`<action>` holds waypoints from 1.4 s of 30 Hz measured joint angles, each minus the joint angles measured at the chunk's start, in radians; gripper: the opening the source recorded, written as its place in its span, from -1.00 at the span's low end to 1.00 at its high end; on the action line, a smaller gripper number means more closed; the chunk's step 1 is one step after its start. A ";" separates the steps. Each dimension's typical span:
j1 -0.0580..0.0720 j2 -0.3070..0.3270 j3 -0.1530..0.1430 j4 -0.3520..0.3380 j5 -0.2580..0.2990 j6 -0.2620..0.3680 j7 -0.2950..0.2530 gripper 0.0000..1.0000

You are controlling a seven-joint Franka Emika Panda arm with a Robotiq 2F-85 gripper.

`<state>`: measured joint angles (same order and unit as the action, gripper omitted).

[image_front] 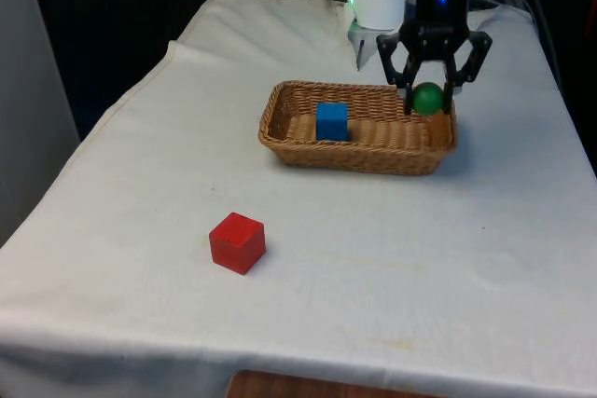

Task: Place all non-red objects into the basket.

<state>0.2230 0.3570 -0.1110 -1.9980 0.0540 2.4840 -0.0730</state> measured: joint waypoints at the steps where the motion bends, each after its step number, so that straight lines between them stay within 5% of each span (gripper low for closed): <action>1: 0.000 -0.017 -0.004 -0.024 0.000 0.006 -0.008 -1.00; 17: 0.000 -0.125 -0.017 -0.185 0.000 0.032 -0.058 -1.00; 42: 0.001 -0.081 -0.037 -0.245 0.001 0.075 -0.117 -1.00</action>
<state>0.2240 0.2760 -0.1480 -2.2430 0.0550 2.5590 -0.1900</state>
